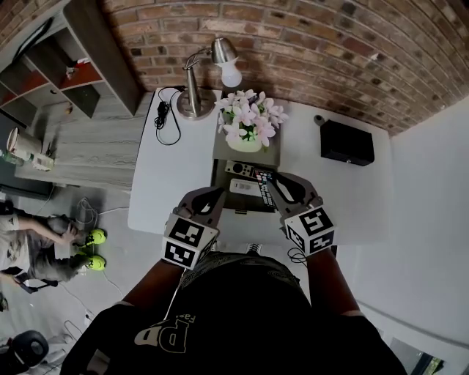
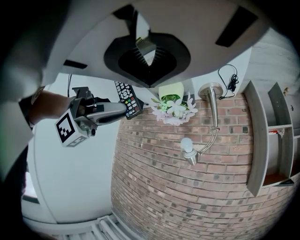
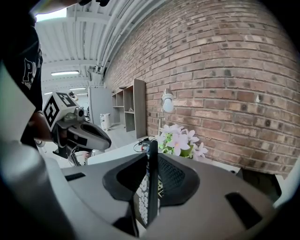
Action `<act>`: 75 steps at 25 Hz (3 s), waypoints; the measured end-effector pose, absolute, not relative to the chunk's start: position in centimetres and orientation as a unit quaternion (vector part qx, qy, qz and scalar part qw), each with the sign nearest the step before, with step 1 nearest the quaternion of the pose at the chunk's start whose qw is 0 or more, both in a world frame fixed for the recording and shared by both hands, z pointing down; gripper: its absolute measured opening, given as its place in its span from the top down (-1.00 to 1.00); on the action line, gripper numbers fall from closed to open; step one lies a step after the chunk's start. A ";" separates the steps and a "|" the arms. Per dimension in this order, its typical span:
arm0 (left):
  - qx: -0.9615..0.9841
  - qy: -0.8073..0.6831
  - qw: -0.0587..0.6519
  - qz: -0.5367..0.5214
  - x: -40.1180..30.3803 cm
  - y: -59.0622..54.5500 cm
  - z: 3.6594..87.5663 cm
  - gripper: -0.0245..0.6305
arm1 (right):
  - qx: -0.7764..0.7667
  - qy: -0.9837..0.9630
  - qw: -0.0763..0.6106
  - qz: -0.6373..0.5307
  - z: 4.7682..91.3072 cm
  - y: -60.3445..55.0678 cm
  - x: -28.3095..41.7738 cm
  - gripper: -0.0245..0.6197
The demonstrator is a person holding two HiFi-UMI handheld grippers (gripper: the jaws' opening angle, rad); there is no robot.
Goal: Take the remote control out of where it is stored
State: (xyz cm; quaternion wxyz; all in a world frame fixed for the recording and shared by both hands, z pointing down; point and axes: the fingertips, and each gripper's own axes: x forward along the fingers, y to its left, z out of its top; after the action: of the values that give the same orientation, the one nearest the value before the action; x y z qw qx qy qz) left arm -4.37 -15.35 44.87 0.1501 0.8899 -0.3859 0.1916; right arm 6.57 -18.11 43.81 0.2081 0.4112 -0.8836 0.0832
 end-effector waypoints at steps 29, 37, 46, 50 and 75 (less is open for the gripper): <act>0.923 -0.266 0.119 0.251 7.4 -13.4 48.3 0.91 | 0.519 -0.804 0.205 0.206 48.7 -13.1 19.9 0.67; 0.915 -0.264 0.133 0.275 8.8 -13.2 50.7 0.90 | 0.499 -0.782 0.224 0.299 55.0 -13.2 22.0 0.67; 0.897 -0.299 0.153 0.287 8.5 -14.9 51.8 0.91 | 0.478 -0.759 0.197 0.396 60.6 -15.2 24.0 0.67; 0.892 -0.309 0.166 0.287 9.1 -15.6 52.3 0.91 | 0.470 -0.746 0.187 0.432 62.4 -16.5 24.5 0.67; 0.875 -0.332 0.190 0.296 9.2 -17.0 53.2 0.91 | 0.456 -0.696 0.123 0.541 67.6 -18.8 25.2 0.67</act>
State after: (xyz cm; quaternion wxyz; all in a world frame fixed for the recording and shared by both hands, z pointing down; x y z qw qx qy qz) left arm 9.15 -16.96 53.22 0.1901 0.8751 -0.3318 0.2964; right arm 25.16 -18.84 67.58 0.1228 0.4556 -0.6964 0.5408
